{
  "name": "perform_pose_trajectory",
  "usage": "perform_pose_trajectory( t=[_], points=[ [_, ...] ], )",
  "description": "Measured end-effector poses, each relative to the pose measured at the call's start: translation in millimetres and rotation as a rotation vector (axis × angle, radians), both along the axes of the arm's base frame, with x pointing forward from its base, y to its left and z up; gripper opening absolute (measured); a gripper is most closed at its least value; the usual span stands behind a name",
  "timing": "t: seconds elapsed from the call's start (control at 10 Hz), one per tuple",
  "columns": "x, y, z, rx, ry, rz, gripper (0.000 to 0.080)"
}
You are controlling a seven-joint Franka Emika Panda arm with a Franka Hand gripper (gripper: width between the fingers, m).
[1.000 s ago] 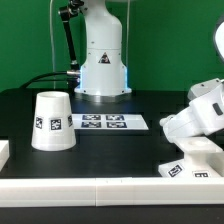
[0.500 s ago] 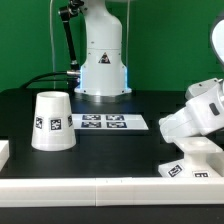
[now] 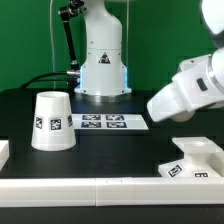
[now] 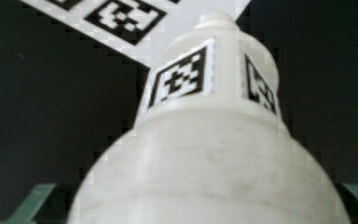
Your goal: Assemble lamp
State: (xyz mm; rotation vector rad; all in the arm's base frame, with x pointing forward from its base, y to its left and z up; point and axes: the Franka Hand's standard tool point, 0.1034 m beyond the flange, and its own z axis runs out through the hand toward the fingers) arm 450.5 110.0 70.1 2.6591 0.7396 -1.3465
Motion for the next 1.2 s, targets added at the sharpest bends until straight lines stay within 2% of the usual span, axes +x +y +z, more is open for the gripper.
perform_pose_trajectory(
  t=[0.1, 0.2, 0.3, 0.4, 0.5, 0.6, 0.8, 0.9, 1.0, 1.2],
  points=[
    [6.9, -8.6, 9.1, 0.004, -0.023, -0.018, 0.0576],
    [5.0, -7.9, 6.5, -0.001, -0.023, -0.019, 0.0576],
    [12.0, -5.9, 1.3, 0.021, -0.071, -0.019, 0.0576],
    [21.3, -9.3, 0.5, 0.057, -0.173, -0.023, 0.0576],
    [20.2, -19.4, 1.1, 0.107, -0.222, -0.023, 0.0576],
    [23.2, -28.4, 12.5, 0.118, -0.238, -0.027, 0.0576],
    [47.4, -38.6, 26.8, 0.167, -0.348, -0.026, 0.0576],
    [53.3, -44.8, 36.7, 0.172, -0.385, -0.035, 0.0577],
    [63.1, -44.5, 35.4, 0.2, -0.474, -0.045, 0.0577],
    [60.0, -48.3, 34.4, 0.23, -0.564, -0.059, 0.0577]
  ],
)
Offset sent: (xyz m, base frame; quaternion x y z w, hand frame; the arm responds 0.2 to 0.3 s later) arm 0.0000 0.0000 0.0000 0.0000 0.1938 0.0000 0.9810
